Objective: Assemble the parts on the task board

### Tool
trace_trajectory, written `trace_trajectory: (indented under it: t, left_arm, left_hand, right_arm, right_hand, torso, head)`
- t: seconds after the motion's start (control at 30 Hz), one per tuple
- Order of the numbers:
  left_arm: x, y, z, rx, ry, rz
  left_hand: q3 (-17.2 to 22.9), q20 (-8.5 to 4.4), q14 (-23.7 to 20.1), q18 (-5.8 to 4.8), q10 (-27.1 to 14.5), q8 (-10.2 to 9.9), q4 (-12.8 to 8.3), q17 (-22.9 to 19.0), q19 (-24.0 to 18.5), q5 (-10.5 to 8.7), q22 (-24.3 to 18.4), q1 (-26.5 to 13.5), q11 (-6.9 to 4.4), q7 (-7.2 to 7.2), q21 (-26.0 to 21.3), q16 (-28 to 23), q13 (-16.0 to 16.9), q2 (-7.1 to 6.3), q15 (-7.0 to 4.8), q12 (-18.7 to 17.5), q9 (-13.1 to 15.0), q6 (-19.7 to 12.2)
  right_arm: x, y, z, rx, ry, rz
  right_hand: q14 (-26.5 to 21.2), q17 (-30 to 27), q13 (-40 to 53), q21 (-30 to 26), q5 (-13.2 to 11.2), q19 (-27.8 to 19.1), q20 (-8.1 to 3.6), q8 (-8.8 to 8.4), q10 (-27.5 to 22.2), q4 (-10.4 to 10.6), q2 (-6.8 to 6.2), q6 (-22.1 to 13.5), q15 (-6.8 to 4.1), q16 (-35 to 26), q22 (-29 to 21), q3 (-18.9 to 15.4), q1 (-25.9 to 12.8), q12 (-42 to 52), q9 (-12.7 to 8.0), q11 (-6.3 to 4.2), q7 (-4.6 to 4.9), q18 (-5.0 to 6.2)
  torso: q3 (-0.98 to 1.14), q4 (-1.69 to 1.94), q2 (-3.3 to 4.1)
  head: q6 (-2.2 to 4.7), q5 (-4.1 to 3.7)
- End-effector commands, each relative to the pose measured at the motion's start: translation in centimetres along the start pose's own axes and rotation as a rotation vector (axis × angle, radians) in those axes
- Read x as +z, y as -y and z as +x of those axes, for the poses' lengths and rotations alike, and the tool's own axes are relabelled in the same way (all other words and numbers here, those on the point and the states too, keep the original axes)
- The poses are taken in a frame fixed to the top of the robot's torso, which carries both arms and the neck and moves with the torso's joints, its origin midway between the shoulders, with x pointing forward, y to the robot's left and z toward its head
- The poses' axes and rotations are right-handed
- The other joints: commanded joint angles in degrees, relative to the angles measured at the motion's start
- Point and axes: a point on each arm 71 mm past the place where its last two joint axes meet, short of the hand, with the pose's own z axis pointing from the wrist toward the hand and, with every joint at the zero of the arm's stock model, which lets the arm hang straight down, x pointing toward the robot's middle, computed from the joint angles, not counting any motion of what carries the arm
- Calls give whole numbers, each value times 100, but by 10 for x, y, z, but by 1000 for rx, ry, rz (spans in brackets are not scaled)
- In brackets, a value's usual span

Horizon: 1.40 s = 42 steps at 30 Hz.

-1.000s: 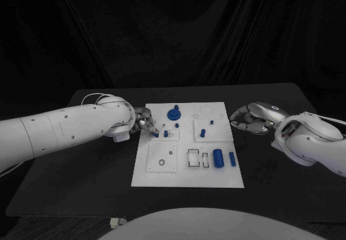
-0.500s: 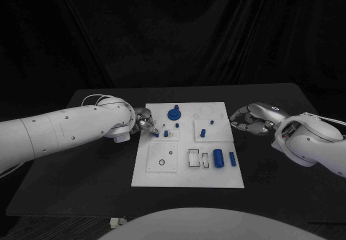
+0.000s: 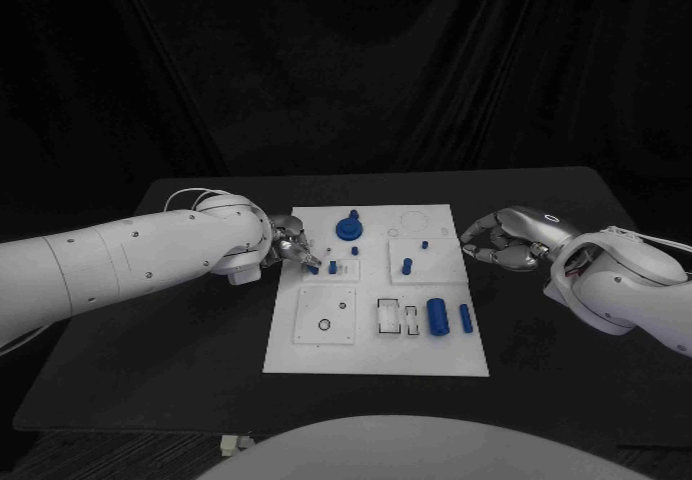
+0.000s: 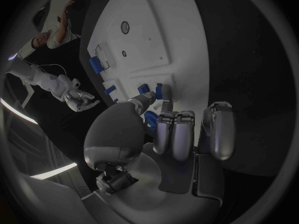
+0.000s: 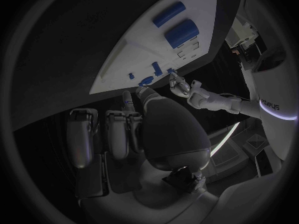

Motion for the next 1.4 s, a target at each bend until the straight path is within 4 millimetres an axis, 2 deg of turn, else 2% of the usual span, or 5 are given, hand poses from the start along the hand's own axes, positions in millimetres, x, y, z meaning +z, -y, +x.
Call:
trace_trajectory:
  t: [0.03,0.3,0.67,0.9,1.4]
  left_arm:
    - [1,2,4,6,-23,6]
    - [2,2,4,6,-25,2]
    - [3,1,3,6,-24,0]
    - [4,2,3,2,-16,10]
    - [4,5,3,0,-8,31]
  left_hand:
    - [-259,11,585,105,597,-32,174,1510,-51,-322,1140,-169,25,15,-40,15,1507,13,18,19,-38,55]
    - [-773,31,585,106,597,-60,557,1510,-50,-721,1140,-433,49,41,-45,15,1507,63,38,19,-111,95]
    - [-1074,36,585,107,597,-36,787,1510,-50,-819,1140,-545,49,38,-48,15,1507,125,40,19,-113,117]
    - [-1393,26,585,107,597,234,1022,1510,-49,-916,1141,-579,27,4,-48,15,1507,212,26,19,105,130]
    - [-1508,8,585,107,597,443,1029,1510,-46,-863,1142,-443,-1,-32,-46,15,1507,265,5,19,286,117]
  right_arm:
    - [0,1,1,-1,4,10]
    - [0,1,1,-1,0,10]
    - [1,1,2,-1,-4,11]
    - [0,1,2,-1,-4,11]
    - [0,1,2,-1,-3,11]
  right_hand:
    - [510,1165,1508,-34,34,432,45,-11,600,-3,-4,41,33,-33,1388,26,46,14,-6,12,-9,-2]
    - [510,1167,1508,-36,34,430,45,-11,600,-3,-5,43,33,-32,1387,27,45,14,-6,13,-8,-1]
    - [510,1167,1508,-36,34,430,45,-11,600,-3,-5,43,33,-32,1387,27,45,14,-6,13,-8,-1]
    - [510,1167,1508,-36,34,430,45,-11,600,-3,-5,43,33,-32,1387,27,45,14,-6,13,-8,-1]
    - [510,1163,1508,-36,41,431,46,-10,600,-7,-4,47,34,-34,1387,36,47,14,-7,13,-8,-1]
  torso:
    - [0,-1,-2]
    - [3,1,-1]
    - [2,0,0]
    - [3,2,0]
    - [1,0,2]
  head:
    - [1,-5]
    - [1,0]
    - [1,5]
    - [1,-1]
    - [1,0]
